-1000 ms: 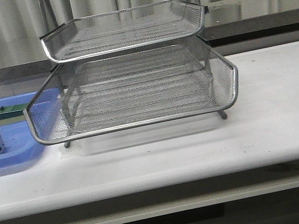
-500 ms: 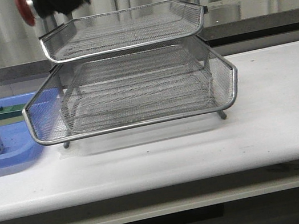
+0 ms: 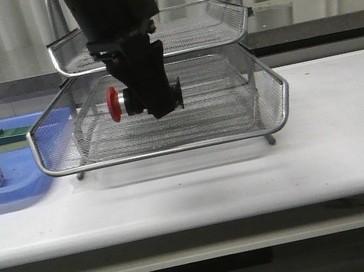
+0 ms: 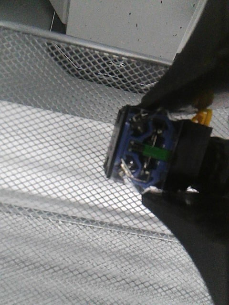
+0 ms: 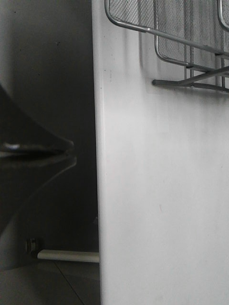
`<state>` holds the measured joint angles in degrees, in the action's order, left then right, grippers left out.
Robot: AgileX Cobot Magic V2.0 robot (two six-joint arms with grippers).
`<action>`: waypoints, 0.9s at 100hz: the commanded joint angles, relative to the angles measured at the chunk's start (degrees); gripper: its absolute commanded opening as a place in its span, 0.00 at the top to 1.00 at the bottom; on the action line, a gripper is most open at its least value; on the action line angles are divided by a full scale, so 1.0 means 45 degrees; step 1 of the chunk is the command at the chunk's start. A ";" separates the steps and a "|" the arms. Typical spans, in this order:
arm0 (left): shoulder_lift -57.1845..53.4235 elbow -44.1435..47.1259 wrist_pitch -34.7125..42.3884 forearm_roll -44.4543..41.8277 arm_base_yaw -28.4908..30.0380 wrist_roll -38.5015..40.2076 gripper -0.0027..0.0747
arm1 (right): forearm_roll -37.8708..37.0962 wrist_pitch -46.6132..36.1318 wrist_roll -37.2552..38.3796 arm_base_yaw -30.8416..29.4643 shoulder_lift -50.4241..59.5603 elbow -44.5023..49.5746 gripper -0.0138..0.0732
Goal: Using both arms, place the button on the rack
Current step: 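Lower the button onto the middle tray mesh, open the left gripper, withdraw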
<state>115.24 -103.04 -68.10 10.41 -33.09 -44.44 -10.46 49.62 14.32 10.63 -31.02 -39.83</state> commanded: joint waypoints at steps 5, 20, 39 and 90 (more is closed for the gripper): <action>-0.0663 -0.0318 0.0354 0.0281 -0.0089 0.0012 0.80 | -0.0272 -0.0854 -0.0032 -0.0013 -0.0032 -0.0452 0.92; -0.0663 -0.0318 0.0354 0.0253 -0.0089 0.0012 0.56 | -0.0272 -0.0854 -0.0032 -0.0013 -0.0032 -0.0452 0.92; -0.0663 -0.0318 0.0697 0.0253 -0.0089 0.0012 0.34 | -0.0272 -0.0854 -0.0032 -0.0013 -0.0032 -0.0452 0.92; -0.1459 -0.1789 -0.1103 0.0232 -0.0046 0.1193 0.34 | -0.0272 -0.0854 -0.0032 -0.0013 -0.0032 -0.0452 0.92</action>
<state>114.05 -108.74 -70.48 10.33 -33.09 -40.90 -10.46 49.62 14.32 10.63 -31.02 -39.83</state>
